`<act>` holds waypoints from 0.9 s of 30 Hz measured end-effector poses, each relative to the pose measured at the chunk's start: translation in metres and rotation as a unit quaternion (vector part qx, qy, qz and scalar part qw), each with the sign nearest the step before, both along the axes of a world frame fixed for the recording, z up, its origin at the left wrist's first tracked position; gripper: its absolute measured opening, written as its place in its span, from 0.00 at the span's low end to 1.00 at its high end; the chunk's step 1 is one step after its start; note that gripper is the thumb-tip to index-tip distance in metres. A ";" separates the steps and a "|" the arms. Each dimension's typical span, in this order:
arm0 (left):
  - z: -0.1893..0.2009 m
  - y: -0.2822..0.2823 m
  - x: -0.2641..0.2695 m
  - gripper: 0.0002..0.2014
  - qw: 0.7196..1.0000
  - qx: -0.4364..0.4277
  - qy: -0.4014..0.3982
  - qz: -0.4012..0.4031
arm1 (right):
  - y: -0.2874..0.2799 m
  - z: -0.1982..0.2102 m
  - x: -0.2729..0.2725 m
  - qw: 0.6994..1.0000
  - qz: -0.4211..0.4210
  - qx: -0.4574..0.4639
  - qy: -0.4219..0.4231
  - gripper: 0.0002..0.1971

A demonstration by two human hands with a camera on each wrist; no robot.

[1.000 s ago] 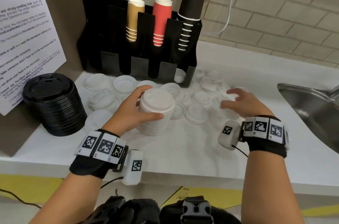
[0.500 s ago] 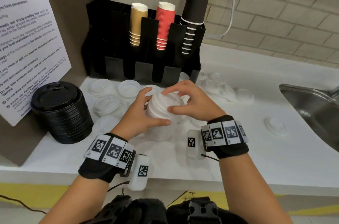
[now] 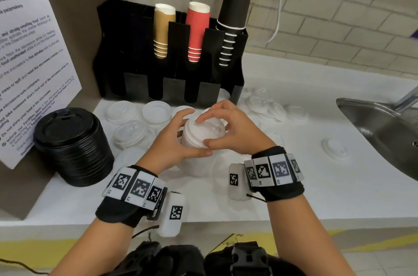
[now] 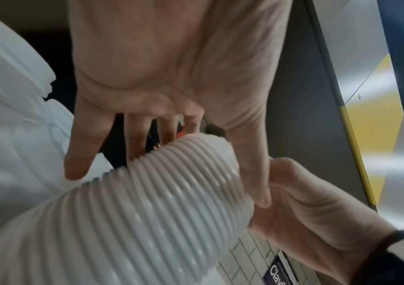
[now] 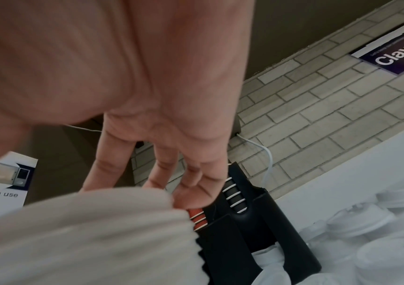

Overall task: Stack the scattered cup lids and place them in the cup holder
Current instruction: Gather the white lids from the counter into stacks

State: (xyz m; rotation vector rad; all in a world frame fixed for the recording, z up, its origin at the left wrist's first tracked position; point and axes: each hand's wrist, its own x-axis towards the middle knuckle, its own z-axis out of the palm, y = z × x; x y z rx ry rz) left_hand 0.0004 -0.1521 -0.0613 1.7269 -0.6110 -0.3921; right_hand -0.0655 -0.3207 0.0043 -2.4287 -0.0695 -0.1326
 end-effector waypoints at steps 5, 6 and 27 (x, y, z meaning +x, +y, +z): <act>-0.002 -0.003 0.006 0.38 0.999 0.000 -0.031 -0.013 | -0.008 -0.006 -0.008 0.999 -0.020 0.042 -0.014 0.24; -0.002 -0.004 0.006 0.36 0.999 0.000 -0.033 -0.013 | -0.014 -0.008 -0.010 0.995 -0.056 0.076 -0.034 0.23; 0.004 -0.003 0.008 0.39 1.000 0.008 -0.005 -0.026 | -0.209 -0.019 0.005 0.885 -0.435 0.116 0.120 0.18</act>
